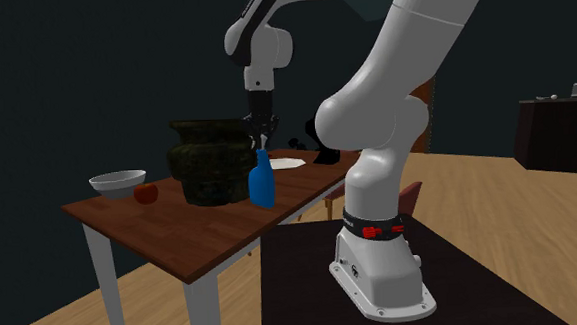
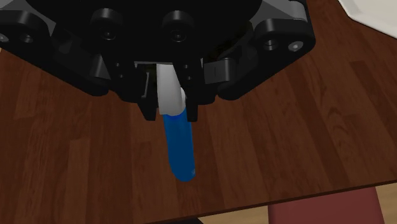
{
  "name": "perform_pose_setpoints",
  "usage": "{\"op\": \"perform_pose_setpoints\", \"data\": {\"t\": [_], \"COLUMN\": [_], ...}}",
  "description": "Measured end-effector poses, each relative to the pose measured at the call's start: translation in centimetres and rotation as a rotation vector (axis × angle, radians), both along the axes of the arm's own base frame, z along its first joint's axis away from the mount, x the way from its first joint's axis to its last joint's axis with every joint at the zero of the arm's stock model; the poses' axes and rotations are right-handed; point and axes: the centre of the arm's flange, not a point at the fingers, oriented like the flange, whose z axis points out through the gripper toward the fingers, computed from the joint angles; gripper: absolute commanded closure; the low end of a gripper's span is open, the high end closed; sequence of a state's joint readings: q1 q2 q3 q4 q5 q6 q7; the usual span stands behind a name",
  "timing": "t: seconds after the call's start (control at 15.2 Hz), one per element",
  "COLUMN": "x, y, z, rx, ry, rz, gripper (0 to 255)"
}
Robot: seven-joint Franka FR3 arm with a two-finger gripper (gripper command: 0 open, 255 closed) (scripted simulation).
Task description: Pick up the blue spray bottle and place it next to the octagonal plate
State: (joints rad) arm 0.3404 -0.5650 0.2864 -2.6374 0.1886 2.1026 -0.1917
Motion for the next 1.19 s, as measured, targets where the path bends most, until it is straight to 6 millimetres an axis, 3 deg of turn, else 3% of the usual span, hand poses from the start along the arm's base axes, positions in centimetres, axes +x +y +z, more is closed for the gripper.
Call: {"op": "perform_pose_setpoints", "data": {"t": [0.26, 1.19], "x": [0.0, -0.1], "y": [0.0, 0.0], "z": [0.6, 8.0], "rx": [0.0, 0.0], "ry": [0.001, 0.0], "rz": [0.0, 0.0], "gripper": [255, 255]}}
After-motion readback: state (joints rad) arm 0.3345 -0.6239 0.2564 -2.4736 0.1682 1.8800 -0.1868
